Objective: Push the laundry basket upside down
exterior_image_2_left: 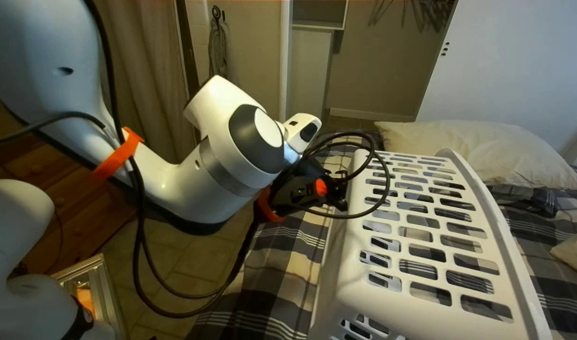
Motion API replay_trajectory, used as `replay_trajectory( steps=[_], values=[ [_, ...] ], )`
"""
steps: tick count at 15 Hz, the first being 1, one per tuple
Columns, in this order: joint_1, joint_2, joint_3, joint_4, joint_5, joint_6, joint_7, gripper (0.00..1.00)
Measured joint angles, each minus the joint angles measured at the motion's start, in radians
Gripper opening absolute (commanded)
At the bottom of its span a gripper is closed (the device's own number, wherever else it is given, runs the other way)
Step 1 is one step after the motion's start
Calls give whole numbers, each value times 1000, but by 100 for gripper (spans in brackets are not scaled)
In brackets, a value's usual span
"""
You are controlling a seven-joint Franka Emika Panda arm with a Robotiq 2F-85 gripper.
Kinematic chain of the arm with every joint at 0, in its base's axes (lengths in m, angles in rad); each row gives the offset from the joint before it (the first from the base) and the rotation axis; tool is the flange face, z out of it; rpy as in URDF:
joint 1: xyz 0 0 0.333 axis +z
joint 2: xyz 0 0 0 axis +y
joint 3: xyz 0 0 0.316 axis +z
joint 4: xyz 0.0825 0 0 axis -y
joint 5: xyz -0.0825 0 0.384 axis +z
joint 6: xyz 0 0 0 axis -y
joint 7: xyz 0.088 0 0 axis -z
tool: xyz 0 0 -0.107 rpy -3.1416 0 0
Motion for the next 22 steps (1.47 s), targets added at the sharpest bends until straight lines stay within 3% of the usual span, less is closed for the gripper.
replay_trajectory(
  steps=[5, 12, 22],
  values=[
    [-9, 86, -2, 110, -107, 0, 122, 0],
    [-9, 246, -3, 313, -166, 4, 299, 1],
    [-8, 282, -2, 357, -167, -12, 320, 0]
  ],
)
